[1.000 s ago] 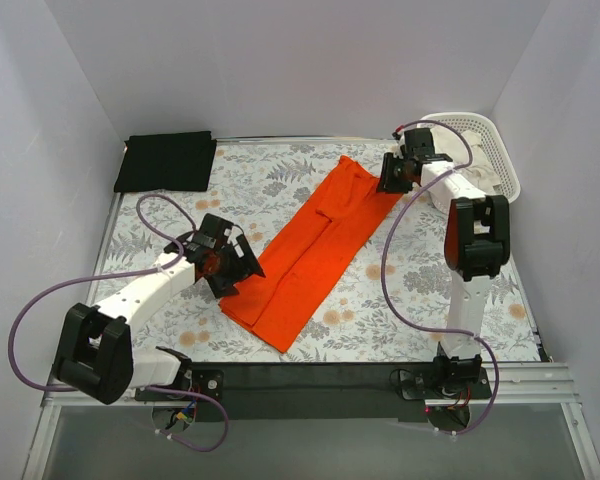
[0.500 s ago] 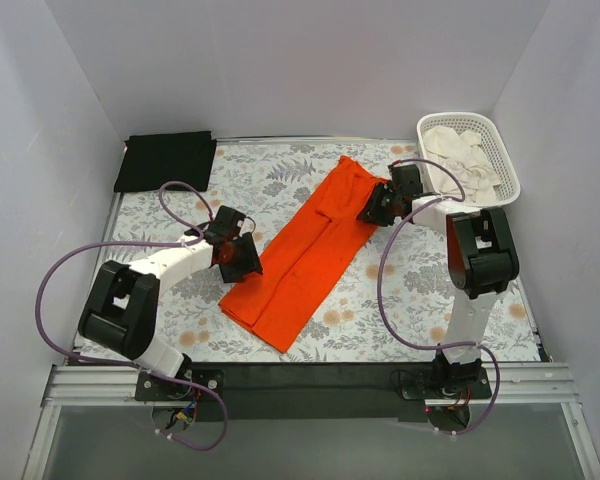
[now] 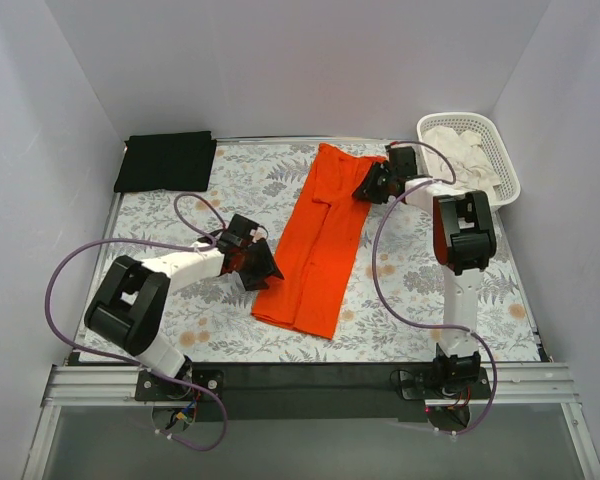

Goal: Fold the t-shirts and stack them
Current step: Fold the tshirt

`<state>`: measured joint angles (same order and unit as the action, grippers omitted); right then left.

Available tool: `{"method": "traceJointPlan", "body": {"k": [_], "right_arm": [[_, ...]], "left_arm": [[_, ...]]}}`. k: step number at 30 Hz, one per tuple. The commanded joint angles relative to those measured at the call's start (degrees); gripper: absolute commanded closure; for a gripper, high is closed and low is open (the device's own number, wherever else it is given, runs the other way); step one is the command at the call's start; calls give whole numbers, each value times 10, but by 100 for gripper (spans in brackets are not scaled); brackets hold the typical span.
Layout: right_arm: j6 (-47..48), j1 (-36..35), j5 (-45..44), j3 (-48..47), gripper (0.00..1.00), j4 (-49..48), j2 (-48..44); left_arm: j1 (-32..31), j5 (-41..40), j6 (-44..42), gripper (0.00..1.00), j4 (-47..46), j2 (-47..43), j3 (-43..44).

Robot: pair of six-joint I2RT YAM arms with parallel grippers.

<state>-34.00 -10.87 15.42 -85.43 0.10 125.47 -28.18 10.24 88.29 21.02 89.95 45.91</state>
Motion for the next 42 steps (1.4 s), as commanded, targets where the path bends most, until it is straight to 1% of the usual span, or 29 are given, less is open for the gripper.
{"method": "traceJointPlan", "body": {"k": [1,3,4,6,8,9,10,11,13,15,16,17,18,19,20,21,22,24,25,26,27,28,29,30,31,36,39,42], "right_arm": [[74,19,-29,-105,68,67,68],[96,23,-29,-168,68,87,84],[111,24,-26,-184,67,105,93],[125,26,-24,-209,66,129,85],[139,25,-22,-200,66,135,63],[142,24,-21,-191,66,136,48],[147,21,-23,-166,65,140,16],[153,19,-27,-154,65,146,-2],[156,9,-34,-112,63,171,-58],[160,-2,-64,-78,61,198,-117],[161,-19,-82,-47,60,212,-138],[161,-28,-100,-25,60,244,-158],[155,-39,-128,-5,58,256,-198],[148,-63,-142,42,58,270,-218],[141,-77,-151,65,58,292,-238],[119,-92,-192,86,58,306,-274],[103,-123,-207,110,58,318,-292],[68,-156,-227,176,58,346,-342],[29,-190,-231,197,58,352,-360],[4,-208,-233,237,58,358,-376],[-18,-228,-235,254,58,363,-405],[-66,-266,-240,269,58,366,-419],[-90,-287,-245,285,58,369,-431],[-112,-324,-253,305,57,376,-447],[-160,-343,-254,315,57,376,-451],[-263,-453,-292,333,57,384,-450],[-318,-494,-305,333,57,400,-436],[-369,-520,-318,341,57,409,-434]], "left_arm": [[-57,8,77,50,32,50,-7],[-72,-6,96,48,36,58,7],[-84,-15,100,47,52,58,14],[-93,-45,108,42,82,43,32],[-92,-71,114,38,105,23,41],[-93,-86,114,36,128,9,44],[-92,-123,112,34,144,-13,48],[-93,-138,109,31,158,-27,57],[-93,-179,91,30,198,-59,63],[-93,-199,73,28,231,-77,66],[-93,-208,54,28,238,-98,62],[-93,-220,46,28,244,-107,58],[-93,-223,36,28,252,-120,46],[-93,-226,18,28,254,-140,39],[-93,-224,10,28,256,-151,32],[-93,-219,2,28,255,-159,17],[-93,-211,-4,28,253,-167,11],[-93,-185,-15,28,251,-185,-2],[-93,-176,-16,28,248,-190,-13],[-94,-161,-21,28,244,-201,-20],[-94,-153,-22,28,241,-209,-26],[-95,-149,-23,28,236,-217,-39],[-95,-145,-25,28,232,-222,-45],[-95,-141,-31,28,228,-234,-50],[-95,-138,-34,28,226,-238,-59],[-95,-120,-51,28,211,-253,-75],[-95,-109,-56,28,206,-257,-78],[-95,-103,-61,28,202,-264,-80]]}}
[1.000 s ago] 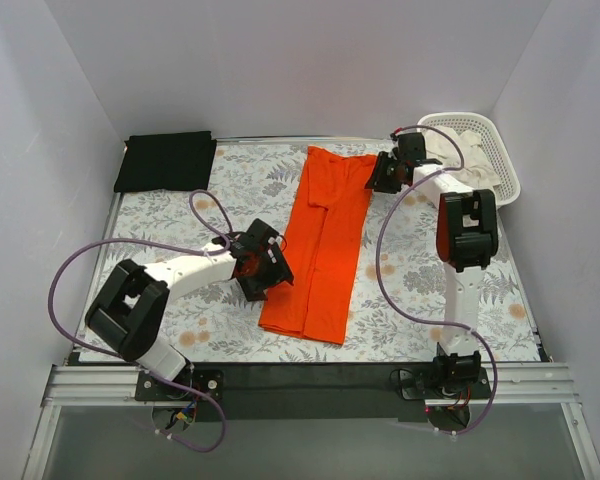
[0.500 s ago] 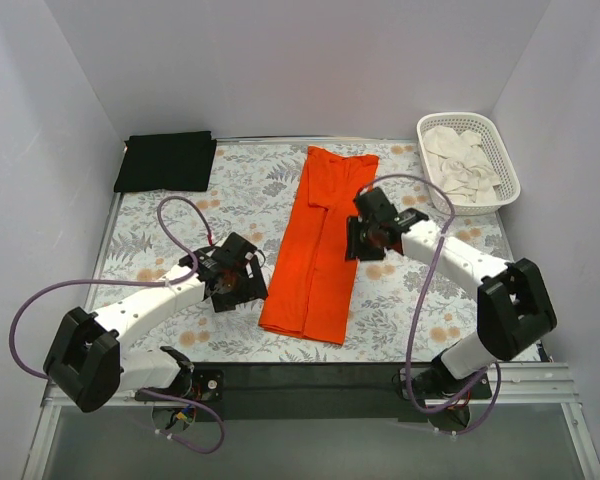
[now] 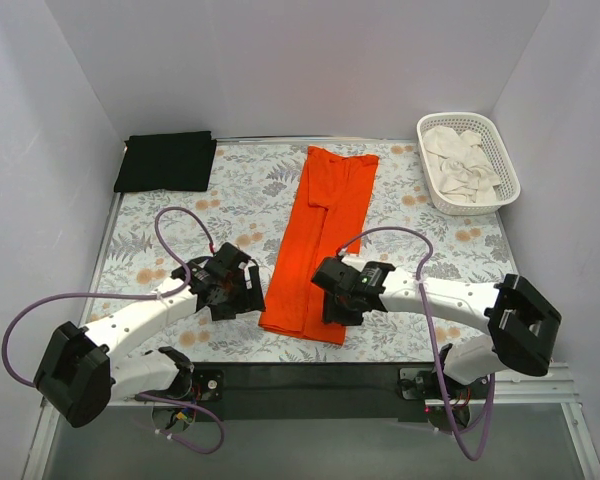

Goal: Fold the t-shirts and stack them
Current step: Fold the tshirt

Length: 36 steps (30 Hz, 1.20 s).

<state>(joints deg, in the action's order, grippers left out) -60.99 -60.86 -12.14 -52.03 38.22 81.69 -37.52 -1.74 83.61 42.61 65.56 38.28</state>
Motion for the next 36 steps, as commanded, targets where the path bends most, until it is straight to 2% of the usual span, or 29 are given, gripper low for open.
{"method": "traceJointPlan", "body": {"k": [1,10,28,33,36], "right_arm": [[-111,-32,-42,15,57,27,4],[-213,-82,-51,66,57,25,-9],[-200,-83,-51,91,60,-2,-7],[-193,-84,-34,98,68,-14,15],[-183,-83,-27,95,79,-13,25]], "left_arm": [[-3,16,-16,28,-15,-23,-5],[-2,52,-22,28,-32,-27,-22],[-2,51,-9,30,-40,-2,-30],[-8,51,-2,32,-40,11,-34],[-17,42,1,32,-40,20,-34]]}}
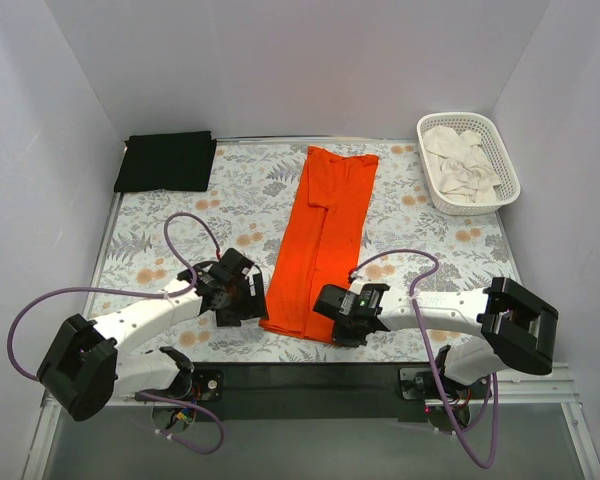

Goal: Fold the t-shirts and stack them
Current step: Fold the tshirt

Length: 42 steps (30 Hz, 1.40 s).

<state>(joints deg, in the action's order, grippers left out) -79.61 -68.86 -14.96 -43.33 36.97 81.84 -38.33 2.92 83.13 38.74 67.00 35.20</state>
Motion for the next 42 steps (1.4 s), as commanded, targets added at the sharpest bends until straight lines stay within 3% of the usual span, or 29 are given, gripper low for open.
{"method": "traceJointPlan", "body": {"k": [1,2,5,14,28,42], "right_arm": [[5,-4,2,8,82,-1,24],[7,-3,4,8,90,0,24],[10,-3,5,9,99,0,21],[17,-3,7,11,99,1,13],[24,-3,13,8,99,1,16],[25,-3,15,10,99,6,10]], "left_arm": [[-11,-7,6,32,-1,9,0],[-17,-10,6,32,-2,12,1],[-27,-16,11,33,-2,26,9],[-46,-46,27,40,3,39,9],[-61,-88,39,43,3,73,50],[-134,-131,47,56,-14,137,18]]}}
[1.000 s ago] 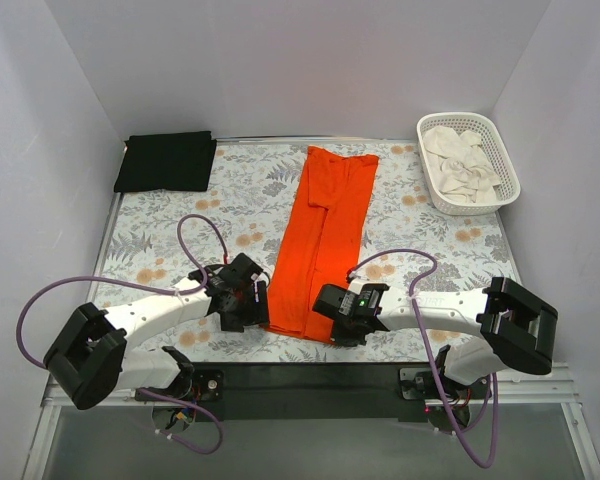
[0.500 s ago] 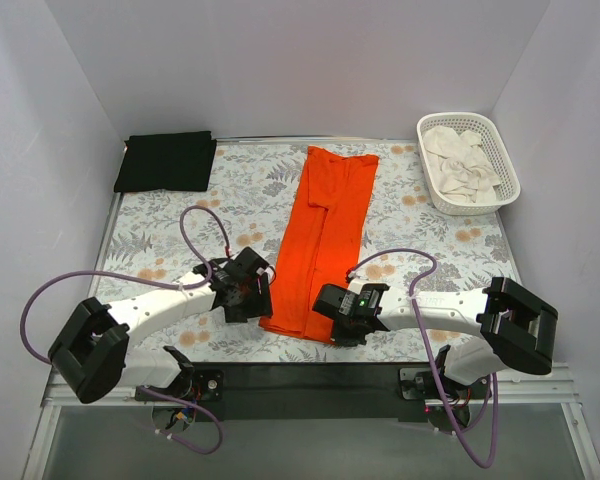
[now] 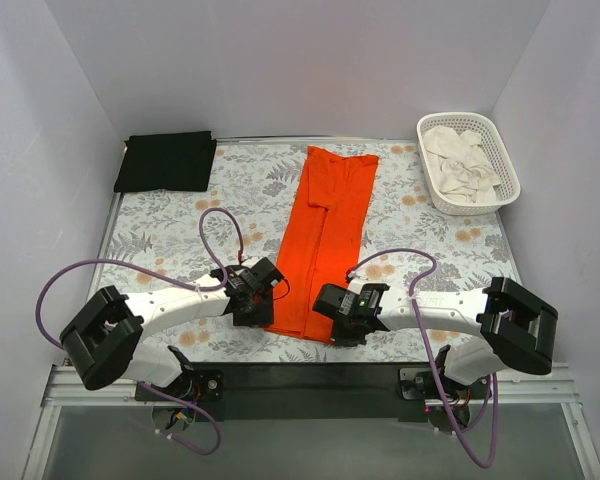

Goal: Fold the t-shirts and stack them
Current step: Fold the tshirt

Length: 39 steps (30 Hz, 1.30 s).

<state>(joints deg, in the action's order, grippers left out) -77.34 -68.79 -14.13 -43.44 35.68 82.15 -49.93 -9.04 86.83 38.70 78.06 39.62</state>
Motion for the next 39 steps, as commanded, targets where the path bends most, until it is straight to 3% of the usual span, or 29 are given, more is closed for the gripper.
{"method": "traceJointPlan", "body": {"k": [1,13,23,27,33,38,39], "right_arm": [[3,-5,8,11,99,19,6],[7,-4,12,8,99,19,10],[16,-4,13,0,99,20,13],[17,-4,13,4,99,20,4],[30,-4,49,0,99,27,-20],[75,-10,132,-29,99,54,-8],[78,-14,137,-44,99,60,-5]], "left_arm": [[-22,-12,10,56,-17,30,-26],[-28,-5,10,58,-35,56,-28],[-32,7,16,79,-43,86,-39],[-32,16,14,99,-28,81,-30],[-32,53,-2,100,41,49,3],[-32,89,-35,100,127,31,40],[-32,131,-49,100,151,31,44]]}}
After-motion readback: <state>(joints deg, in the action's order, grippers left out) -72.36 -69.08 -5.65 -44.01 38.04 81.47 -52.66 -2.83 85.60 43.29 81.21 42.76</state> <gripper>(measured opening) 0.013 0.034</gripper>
